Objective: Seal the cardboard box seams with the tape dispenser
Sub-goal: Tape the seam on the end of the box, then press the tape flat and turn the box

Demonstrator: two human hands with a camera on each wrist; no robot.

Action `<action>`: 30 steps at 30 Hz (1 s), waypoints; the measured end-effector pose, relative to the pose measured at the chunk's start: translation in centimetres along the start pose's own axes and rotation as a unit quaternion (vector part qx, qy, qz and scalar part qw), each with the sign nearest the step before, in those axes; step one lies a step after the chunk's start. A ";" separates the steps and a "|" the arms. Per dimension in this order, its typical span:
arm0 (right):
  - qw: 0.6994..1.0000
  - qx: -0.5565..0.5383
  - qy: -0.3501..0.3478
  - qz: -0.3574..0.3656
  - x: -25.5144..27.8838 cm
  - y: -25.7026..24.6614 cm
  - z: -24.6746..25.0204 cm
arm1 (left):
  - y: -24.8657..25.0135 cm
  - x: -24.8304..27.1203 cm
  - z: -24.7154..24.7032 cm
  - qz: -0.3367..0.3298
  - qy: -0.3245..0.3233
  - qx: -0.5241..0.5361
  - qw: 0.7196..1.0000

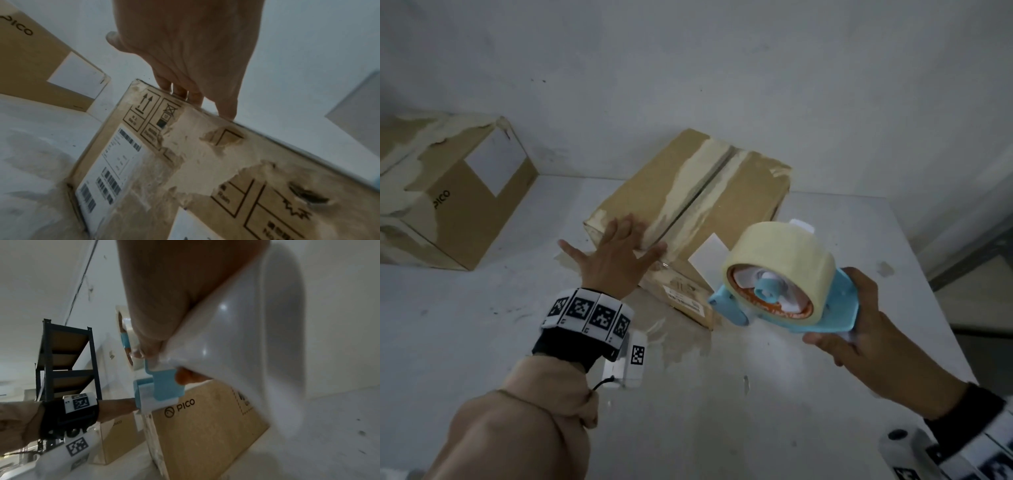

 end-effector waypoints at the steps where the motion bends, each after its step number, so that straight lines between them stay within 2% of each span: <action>1: 1.000 0.001 -0.001 -0.003 0.2 0.1 0.2 | 0.0 0.0 0.0 0.000 0.001 0.000 1.000; 5: 1.000 0.008 0.011 0.004 0.6 1.2 0.5 | 0.0 0.1 -0.2 0.006 0.008 0.028 1.000; 9: 1.000 0.007 0.015 0.010 0.4 2.1 -0.9 | 0.5 0.6 -0.1 -0.002 0.000 0.000 1.000; 14: 0.998 -0.032 0.038 -0.028 1.7 4.5 -2.1 | 0.9 0.8 -0.1 0.013 -0.008 0.013 1.000; 16: 0.995 -0.065 0.059 -0.040 2.4 5.5 -2.2 | 0.8 0.8 -0.1 0.017 -0.015 0.015 1.000; 19: 0.983 -0.080 0.139 -0.085 4.0 7.5 -2.0 | 0.9 0.8 -0.2 0.016 -0.021 0.023 0.999; 22: 0.963 -0.025 0.209 -0.167 5.0 9.1 -2.1 | 0.8 0.7 -0.3 0.011 -0.025 0.021 0.999; 24: 0.952 0.036 0.225 -0.204 5.0 9.6 -2.3 | 0.6 0.6 -0.4 -0.007 -0.024 0.011 1.000; 26: 0.954 0.112 0.200 -0.191 4.6 9.9 -2.8 | 0.5 0.6 -0.5 -0.038 -0.022 0.006 0.999; 30: 0.949 0.217 0.192 -0.124 4.1 11.3 -4.6 | 0.5 0.6 -1.1 -0.125 -0.015 0.032 0.992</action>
Point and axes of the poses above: each hand's wrist, its own x-axis away from the middle knuckle, its own z-axis out of the back of the hand, y = z × x, the point moved 2 cm from there along -x, towards the middle knuckle, and after that the axes turned 15 degrees about y, right-handed, at the moved point
